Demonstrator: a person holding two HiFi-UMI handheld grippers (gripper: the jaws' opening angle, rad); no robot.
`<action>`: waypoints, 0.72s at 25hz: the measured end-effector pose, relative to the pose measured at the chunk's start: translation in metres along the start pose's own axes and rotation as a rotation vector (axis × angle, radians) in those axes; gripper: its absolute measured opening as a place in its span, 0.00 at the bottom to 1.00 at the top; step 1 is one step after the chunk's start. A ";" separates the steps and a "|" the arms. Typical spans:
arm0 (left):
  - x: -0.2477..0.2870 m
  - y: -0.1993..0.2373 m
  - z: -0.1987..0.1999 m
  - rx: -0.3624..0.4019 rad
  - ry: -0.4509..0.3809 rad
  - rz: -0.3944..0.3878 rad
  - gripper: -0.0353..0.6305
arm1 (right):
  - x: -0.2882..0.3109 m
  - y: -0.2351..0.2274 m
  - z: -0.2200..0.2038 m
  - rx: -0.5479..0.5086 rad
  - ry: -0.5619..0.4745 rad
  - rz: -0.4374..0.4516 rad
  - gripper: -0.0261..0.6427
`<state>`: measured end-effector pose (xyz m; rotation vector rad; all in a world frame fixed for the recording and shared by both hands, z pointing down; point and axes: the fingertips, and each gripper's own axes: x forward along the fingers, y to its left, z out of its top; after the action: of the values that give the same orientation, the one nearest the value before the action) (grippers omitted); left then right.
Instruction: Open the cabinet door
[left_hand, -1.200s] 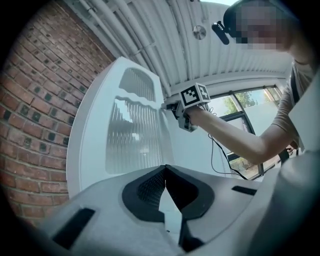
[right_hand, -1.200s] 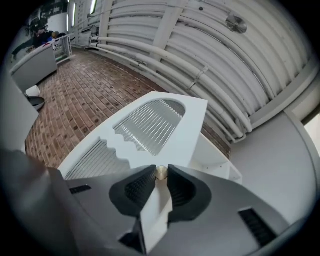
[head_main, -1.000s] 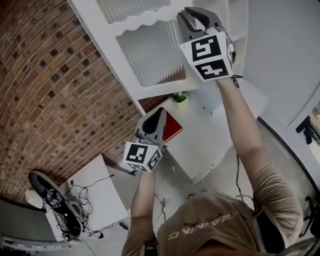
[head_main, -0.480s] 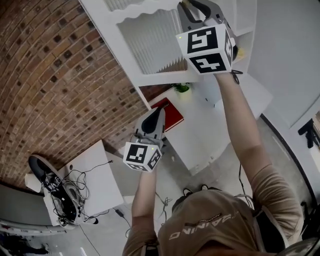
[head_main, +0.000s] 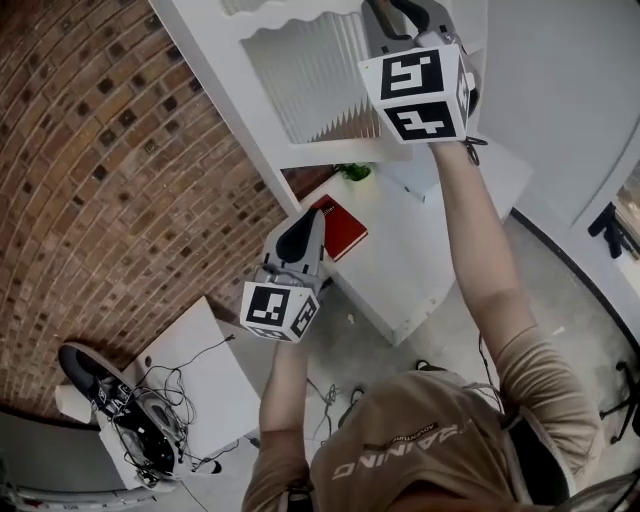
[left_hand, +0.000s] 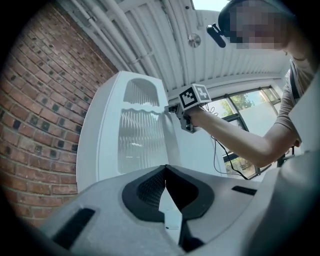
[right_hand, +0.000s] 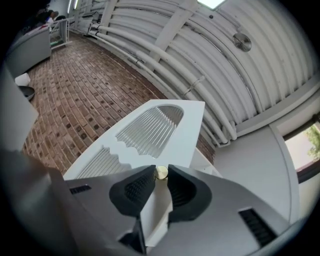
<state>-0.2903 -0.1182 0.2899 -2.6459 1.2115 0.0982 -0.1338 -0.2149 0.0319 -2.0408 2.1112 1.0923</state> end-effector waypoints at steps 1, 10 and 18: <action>-0.003 0.003 0.001 0.001 -0.002 -0.026 0.07 | -0.004 0.002 0.004 -0.006 0.007 -0.017 0.15; -0.041 0.023 0.000 -0.035 -0.008 -0.226 0.07 | -0.040 0.022 0.044 -0.145 0.092 -0.185 0.15; -0.069 0.033 -0.002 -0.082 -0.031 -0.307 0.07 | -0.071 0.052 0.081 -0.232 0.096 -0.258 0.15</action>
<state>-0.3606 -0.0890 0.2968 -2.8540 0.7950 0.1376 -0.2052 -0.1193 0.0273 -2.4292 1.7609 1.2702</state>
